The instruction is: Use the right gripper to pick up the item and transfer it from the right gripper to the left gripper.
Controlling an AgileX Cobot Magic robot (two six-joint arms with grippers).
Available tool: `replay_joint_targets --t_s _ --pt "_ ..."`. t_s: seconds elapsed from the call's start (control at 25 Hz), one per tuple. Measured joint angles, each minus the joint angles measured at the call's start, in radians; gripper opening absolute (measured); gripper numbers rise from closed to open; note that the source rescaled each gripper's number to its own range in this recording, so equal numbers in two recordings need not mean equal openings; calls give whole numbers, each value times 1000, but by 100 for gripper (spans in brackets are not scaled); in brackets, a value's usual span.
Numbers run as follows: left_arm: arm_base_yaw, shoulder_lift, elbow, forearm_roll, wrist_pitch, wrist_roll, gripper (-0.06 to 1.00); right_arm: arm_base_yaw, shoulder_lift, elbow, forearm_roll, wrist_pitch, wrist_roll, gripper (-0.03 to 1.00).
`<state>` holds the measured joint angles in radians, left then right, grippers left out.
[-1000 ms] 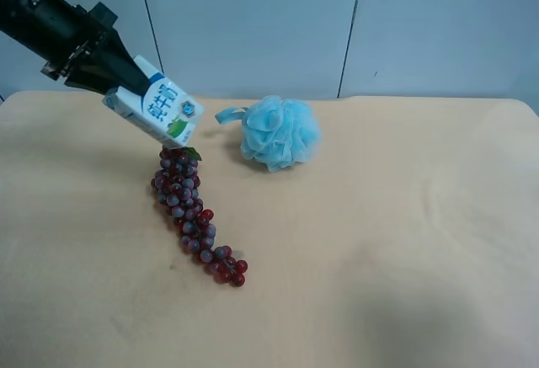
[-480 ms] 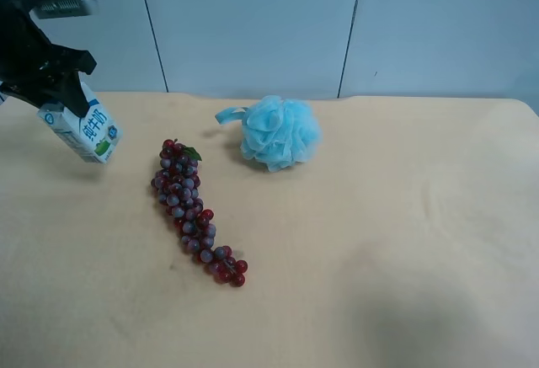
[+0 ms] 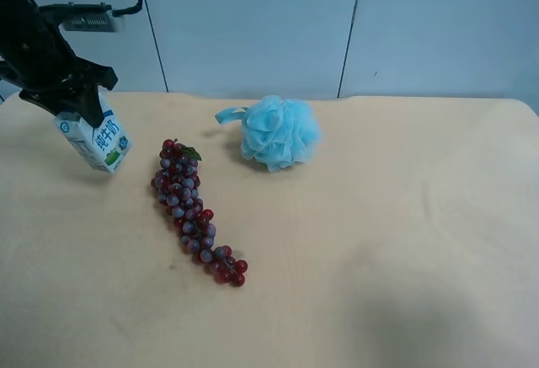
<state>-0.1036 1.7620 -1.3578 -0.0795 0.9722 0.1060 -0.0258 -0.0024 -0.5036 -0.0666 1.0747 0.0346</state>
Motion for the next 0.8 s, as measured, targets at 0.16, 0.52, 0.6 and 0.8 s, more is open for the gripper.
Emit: replay_joint_targets --t_s 0.16,0.52,0.6,0.8 --pt "0 35 0 32 -31 -6 0 0 0 0 0 0 0 79" --pt "0 62 0 37 -101 -26 0 0 0 0 0 0 0 79" --pt "0 67 4 37 -123 -26 0 0 0 0 0 0 0 79" --pt "0 102 24 40 -129 -26 0 0 0 0 0 0 0 79"
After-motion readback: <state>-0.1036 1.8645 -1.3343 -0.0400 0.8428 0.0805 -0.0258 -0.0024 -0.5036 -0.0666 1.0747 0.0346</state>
